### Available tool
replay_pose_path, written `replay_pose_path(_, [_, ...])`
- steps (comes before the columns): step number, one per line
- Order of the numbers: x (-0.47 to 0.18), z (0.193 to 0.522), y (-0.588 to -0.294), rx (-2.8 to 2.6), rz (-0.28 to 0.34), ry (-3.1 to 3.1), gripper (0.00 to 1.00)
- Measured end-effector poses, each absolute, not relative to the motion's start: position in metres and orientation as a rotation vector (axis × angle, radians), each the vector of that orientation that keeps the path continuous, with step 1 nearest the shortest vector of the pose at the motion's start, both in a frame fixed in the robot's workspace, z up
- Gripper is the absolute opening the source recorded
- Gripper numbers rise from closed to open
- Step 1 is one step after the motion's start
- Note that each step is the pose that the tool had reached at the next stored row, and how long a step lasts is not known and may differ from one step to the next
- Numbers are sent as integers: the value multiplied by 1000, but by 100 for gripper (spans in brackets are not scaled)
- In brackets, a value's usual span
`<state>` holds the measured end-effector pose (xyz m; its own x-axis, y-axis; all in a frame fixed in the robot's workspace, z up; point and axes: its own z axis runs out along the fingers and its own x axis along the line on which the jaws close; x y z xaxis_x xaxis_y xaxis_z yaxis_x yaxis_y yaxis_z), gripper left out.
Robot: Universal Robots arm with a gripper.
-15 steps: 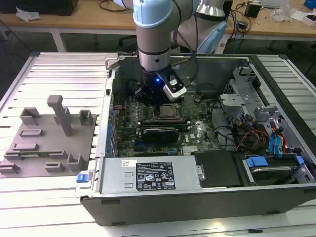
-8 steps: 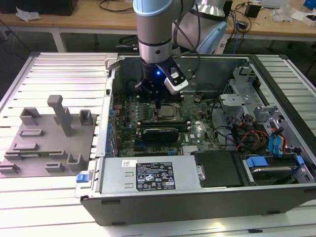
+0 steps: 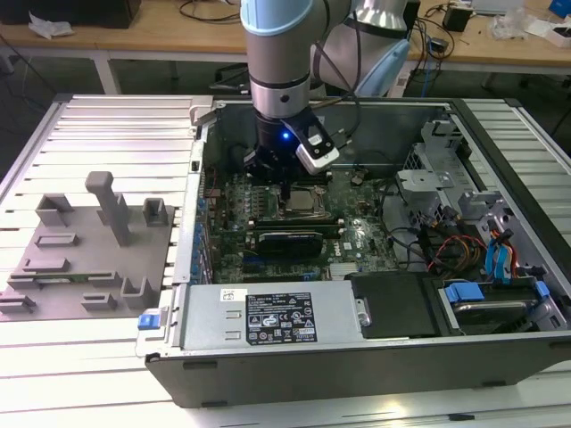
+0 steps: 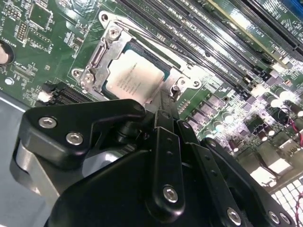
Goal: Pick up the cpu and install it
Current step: 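Close the cpu cover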
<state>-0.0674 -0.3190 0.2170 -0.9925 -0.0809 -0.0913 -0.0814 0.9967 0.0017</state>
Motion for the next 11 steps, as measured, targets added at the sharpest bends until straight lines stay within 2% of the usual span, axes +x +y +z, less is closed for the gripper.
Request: replay_pose_path(11, [-72,201,-315,-124,8,3048,11])
